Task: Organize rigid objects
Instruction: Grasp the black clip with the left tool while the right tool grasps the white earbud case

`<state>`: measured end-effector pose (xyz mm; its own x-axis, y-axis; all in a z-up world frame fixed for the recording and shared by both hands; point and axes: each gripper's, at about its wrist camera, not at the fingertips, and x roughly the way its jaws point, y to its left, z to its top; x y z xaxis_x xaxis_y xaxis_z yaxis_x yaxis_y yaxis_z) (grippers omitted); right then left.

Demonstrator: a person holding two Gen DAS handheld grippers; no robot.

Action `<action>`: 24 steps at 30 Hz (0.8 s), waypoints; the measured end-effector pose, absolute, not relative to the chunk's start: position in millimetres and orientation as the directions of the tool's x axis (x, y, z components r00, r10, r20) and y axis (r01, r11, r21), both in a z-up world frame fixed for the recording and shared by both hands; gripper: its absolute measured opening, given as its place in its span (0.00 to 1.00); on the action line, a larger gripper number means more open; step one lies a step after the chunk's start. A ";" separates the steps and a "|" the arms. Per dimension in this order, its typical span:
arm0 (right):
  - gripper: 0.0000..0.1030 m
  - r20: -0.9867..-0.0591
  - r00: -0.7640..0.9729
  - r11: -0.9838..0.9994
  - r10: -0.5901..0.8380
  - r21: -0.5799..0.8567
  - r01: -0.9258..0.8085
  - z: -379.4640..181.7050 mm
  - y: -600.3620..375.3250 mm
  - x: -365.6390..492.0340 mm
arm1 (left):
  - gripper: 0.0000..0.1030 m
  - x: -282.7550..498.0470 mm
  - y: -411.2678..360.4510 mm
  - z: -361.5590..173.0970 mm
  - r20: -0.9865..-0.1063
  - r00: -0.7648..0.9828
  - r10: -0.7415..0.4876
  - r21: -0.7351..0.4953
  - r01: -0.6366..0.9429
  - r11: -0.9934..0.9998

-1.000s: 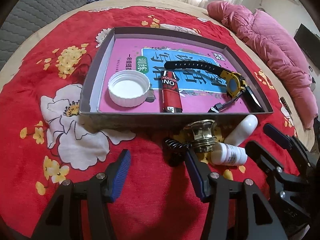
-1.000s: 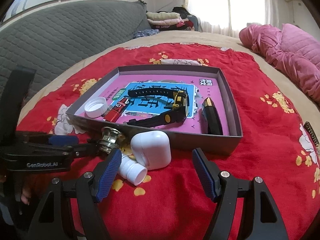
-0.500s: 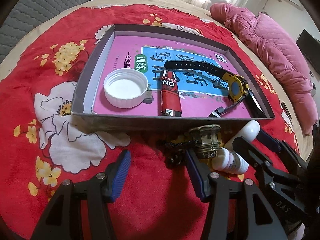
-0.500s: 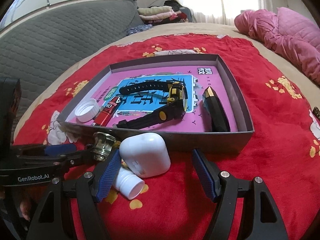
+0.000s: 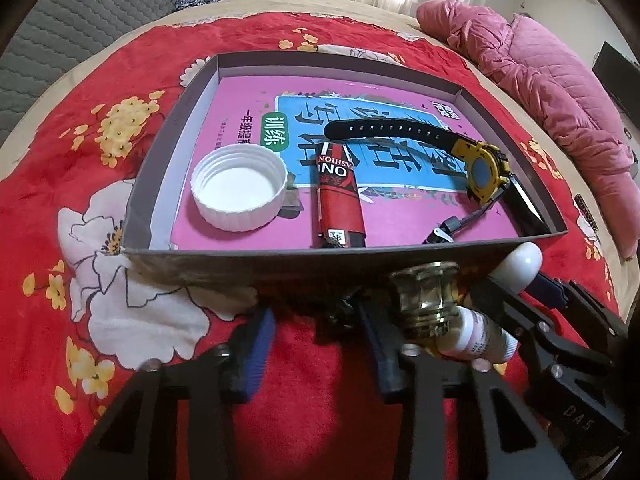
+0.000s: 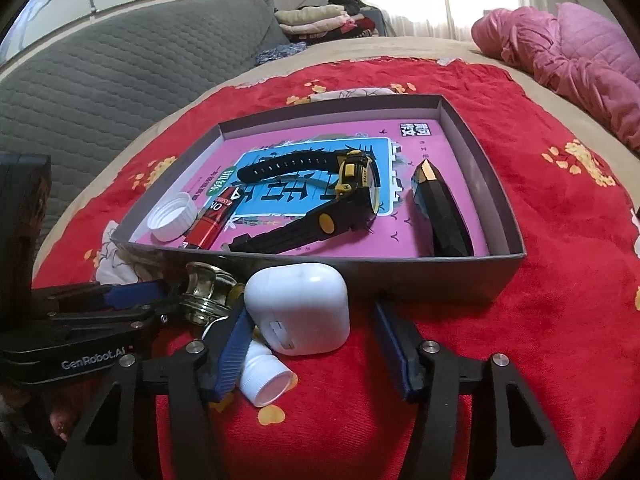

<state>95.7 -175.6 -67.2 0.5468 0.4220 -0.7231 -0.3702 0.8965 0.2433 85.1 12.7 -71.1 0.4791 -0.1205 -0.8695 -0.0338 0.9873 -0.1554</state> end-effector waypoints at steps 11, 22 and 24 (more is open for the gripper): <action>0.45 -0.705 0.540 0.883 0.460 0.296 -0.365 -65.7 -187.2 96.6 | 0.16 81.8 20.9 -70.4 -0.861 0.487 -0.146 -0.179 -0.022 0.984; 0.45 -0.685 0.572 0.892 0.451 0.318 -0.323 -58.0 -211.0 95.7 | 0.16 70.1 27.3 -60.1 -0.838 0.502 -0.216 -0.247 0.005 0.969; 0.45 -0.678 0.577 0.890 0.454 0.323 -0.321 -55.7 -213.5 95.0 | 0.16 67.4 26.7 -56.9 -0.836 0.506 -0.215 -0.245 0.008 0.970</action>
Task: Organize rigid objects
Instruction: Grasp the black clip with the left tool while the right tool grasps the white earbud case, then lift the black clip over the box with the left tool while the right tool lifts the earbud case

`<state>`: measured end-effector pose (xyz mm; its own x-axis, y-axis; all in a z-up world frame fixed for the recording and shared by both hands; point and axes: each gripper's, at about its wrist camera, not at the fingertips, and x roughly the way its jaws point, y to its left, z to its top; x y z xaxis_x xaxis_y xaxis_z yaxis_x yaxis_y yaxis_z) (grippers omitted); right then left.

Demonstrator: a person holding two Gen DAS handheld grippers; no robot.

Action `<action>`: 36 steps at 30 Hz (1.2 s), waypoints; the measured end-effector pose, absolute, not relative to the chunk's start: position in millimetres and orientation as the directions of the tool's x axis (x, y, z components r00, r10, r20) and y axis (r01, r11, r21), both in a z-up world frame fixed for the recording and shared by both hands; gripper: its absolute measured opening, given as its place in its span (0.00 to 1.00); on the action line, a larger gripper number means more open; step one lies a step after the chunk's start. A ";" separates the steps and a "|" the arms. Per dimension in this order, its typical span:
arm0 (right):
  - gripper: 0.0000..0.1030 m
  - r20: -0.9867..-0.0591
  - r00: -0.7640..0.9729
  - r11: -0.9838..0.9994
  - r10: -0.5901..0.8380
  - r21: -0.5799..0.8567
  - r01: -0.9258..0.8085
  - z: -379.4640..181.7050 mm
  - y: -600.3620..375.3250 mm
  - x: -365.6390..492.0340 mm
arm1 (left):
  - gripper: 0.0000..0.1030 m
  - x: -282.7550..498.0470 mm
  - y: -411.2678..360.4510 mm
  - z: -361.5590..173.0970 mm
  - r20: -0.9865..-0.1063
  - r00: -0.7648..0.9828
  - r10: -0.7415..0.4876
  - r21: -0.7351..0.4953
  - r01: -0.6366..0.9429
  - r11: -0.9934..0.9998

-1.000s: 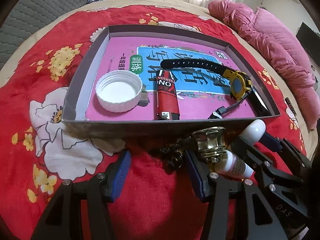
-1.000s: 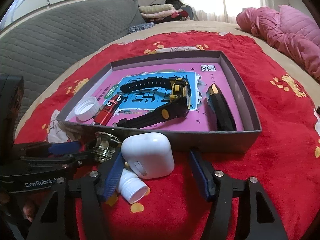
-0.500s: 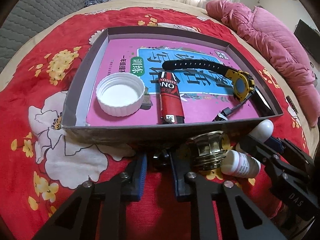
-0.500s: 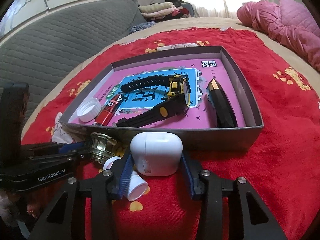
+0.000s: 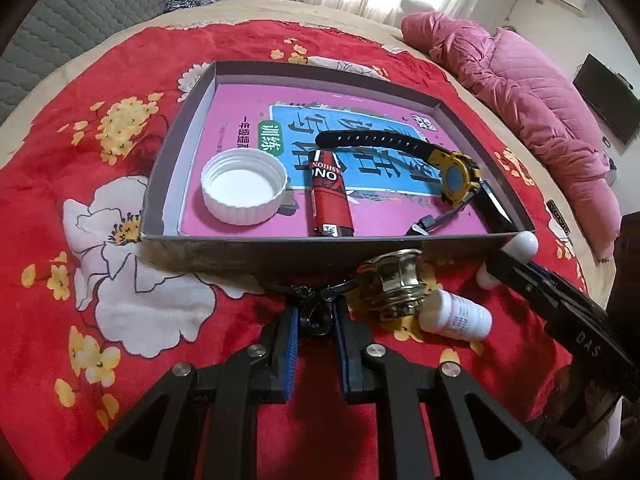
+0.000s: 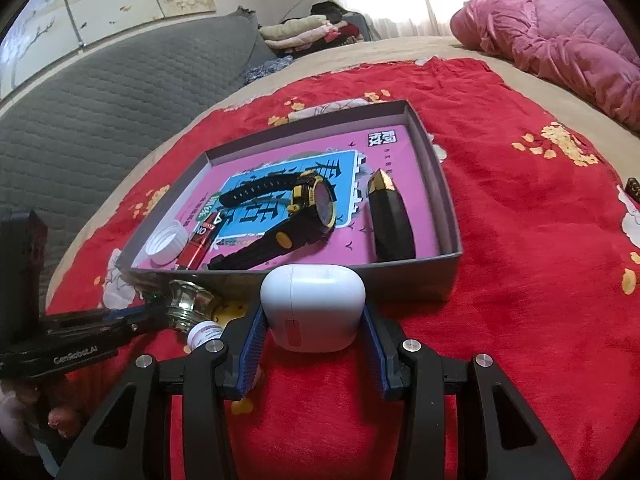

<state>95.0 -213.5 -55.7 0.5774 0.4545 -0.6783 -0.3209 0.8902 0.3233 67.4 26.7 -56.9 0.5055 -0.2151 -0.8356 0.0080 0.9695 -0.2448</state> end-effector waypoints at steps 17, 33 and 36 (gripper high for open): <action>0.45 -0.617 0.628 0.879 0.474 0.295 -0.374 -32.8 -213.9 81.4 | 0.16 56.2 26.0 -31.2 -0.809 0.556 -0.189 -0.223 0.007 0.975; 0.45 -0.559 0.659 0.864 0.503 0.312 -0.395 -19.2 -219.9 79.9 | 0.16 62.5 7.2 -11.8 -0.789 0.591 -0.167 -0.185 0.031 0.982; 0.45 -0.548 0.666 0.862 0.506 0.303 -0.406 -16.4 -217.9 79.6 | 0.16 64.3 5.0 -7.8 -0.785 0.597 -0.164 -0.179 0.034 0.983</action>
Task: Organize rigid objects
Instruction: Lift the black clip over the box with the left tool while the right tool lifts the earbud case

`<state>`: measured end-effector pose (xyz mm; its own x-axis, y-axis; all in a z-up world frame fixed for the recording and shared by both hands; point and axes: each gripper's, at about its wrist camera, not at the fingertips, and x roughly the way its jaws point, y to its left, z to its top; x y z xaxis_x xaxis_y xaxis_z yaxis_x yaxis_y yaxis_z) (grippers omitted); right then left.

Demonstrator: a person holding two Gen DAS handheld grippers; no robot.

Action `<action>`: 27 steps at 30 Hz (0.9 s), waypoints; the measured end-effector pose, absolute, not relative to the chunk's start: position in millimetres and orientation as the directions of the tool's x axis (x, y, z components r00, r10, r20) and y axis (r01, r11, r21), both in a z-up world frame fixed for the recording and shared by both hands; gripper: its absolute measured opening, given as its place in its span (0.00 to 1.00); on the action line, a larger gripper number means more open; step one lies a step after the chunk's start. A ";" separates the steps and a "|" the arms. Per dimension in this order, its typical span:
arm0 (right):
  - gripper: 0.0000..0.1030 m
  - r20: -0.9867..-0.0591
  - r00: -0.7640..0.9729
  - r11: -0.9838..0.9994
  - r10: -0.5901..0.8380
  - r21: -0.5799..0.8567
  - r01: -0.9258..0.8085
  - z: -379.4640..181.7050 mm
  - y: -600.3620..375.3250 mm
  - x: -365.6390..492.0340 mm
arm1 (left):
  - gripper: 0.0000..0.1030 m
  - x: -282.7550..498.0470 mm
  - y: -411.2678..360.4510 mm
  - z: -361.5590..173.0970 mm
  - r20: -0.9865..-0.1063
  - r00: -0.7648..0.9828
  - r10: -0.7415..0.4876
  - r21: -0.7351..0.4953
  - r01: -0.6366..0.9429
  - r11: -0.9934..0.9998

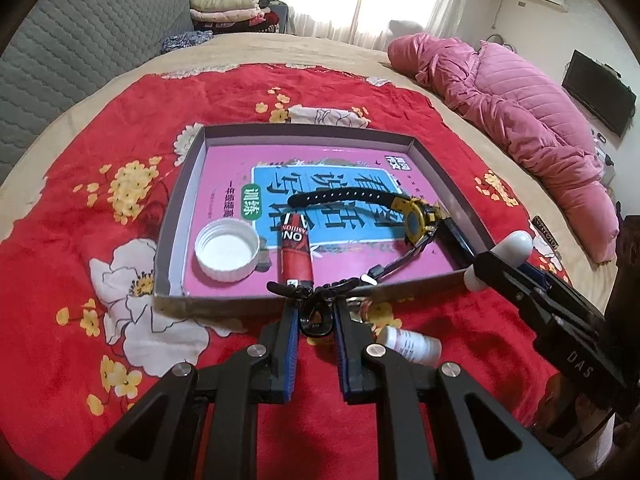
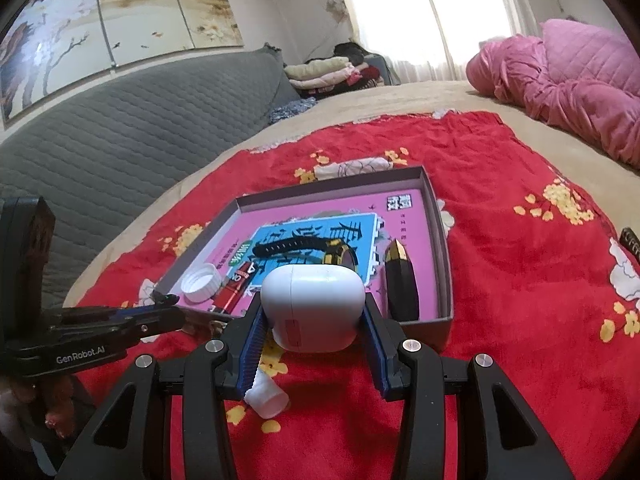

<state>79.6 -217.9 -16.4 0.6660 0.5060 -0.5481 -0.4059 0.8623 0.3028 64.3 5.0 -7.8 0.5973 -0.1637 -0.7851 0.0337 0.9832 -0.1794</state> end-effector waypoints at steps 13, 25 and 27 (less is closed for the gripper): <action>0.45 -0.513 0.685 0.856 0.516 0.307 -0.415 -10.1 -221.9 83.2 | 0.16 74.9 -1.2 -5.2 -0.785 0.602 -0.148 -0.165 0.027 0.986; 0.45 -0.493 0.694 0.851 0.525 0.330 -0.409 -8.5 -229.7 89.9 | 0.16 86.1 -3.8 -7.3 -0.785 0.602 -0.147 -0.168 0.022 0.986; 0.45 -0.493 0.694 0.851 0.525 0.336 -0.404 -9.1 -231.1 92.1 | 0.16 88.8 -4.9 -8.0 -0.785 0.601 -0.149 -0.170 0.021 0.985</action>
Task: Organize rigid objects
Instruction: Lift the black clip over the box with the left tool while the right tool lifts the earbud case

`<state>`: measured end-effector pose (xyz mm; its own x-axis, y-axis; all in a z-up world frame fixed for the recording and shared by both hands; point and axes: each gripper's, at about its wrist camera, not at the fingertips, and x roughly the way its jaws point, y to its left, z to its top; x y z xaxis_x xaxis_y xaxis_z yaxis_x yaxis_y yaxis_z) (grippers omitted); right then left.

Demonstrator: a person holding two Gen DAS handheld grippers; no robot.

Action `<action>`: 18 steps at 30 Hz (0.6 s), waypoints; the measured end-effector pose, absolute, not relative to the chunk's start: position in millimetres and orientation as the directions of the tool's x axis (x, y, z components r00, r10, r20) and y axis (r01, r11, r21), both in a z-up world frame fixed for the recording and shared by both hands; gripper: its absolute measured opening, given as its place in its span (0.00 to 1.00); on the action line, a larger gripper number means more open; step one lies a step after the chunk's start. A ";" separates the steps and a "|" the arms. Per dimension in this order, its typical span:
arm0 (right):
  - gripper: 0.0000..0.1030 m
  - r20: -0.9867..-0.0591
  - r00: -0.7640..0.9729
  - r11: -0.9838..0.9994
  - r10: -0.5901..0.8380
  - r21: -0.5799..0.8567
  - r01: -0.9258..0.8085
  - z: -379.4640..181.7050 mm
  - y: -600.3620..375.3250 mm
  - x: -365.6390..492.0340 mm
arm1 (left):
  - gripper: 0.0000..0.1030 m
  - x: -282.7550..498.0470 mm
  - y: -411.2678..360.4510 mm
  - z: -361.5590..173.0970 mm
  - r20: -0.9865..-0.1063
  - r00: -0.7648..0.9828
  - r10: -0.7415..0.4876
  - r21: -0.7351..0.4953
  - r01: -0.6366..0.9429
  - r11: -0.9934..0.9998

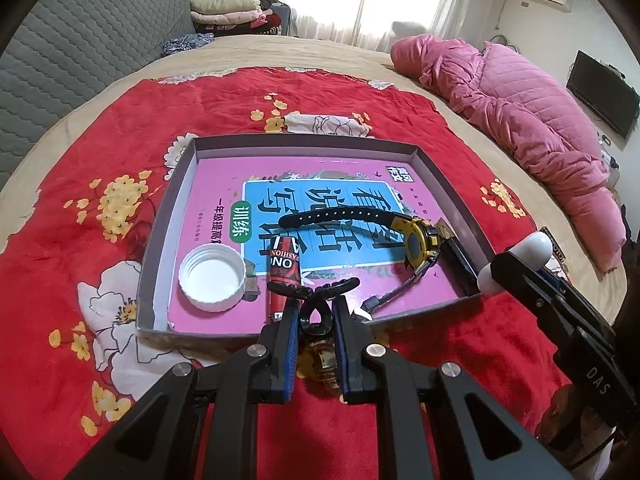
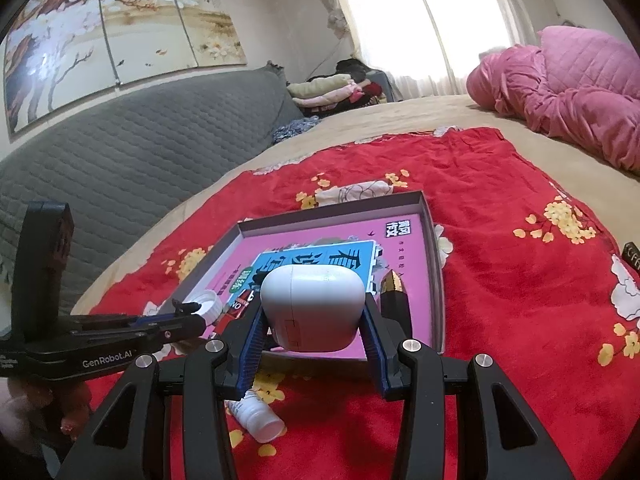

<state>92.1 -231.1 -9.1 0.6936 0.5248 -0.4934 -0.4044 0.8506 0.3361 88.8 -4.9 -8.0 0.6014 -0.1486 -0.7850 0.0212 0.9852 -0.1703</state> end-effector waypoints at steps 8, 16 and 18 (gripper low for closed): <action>0.45 -0.487 0.699 0.851 0.523 0.342 -0.398 -10.2 -234.2 95.3 | 0.16 100.3 -9.9 -7.9 -0.780 0.605 -0.160 -0.182 0.025 0.983; 0.45 -0.490 0.699 0.853 0.521 0.317 -0.414 -11.4 -230.5 97.7 | 0.16 116.3 -17.7 -9.6 -0.778 0.606 -0.169 -0.186 0.035 0.982; 0.45 -0.493 0.696 0.853 0.522 0.311 -0.419 -12.1 -229.1 99.0 | 0.16 120.7 -19.6 -10.6 -0.779 0.605 -0.167 -0.183 0.035 0.982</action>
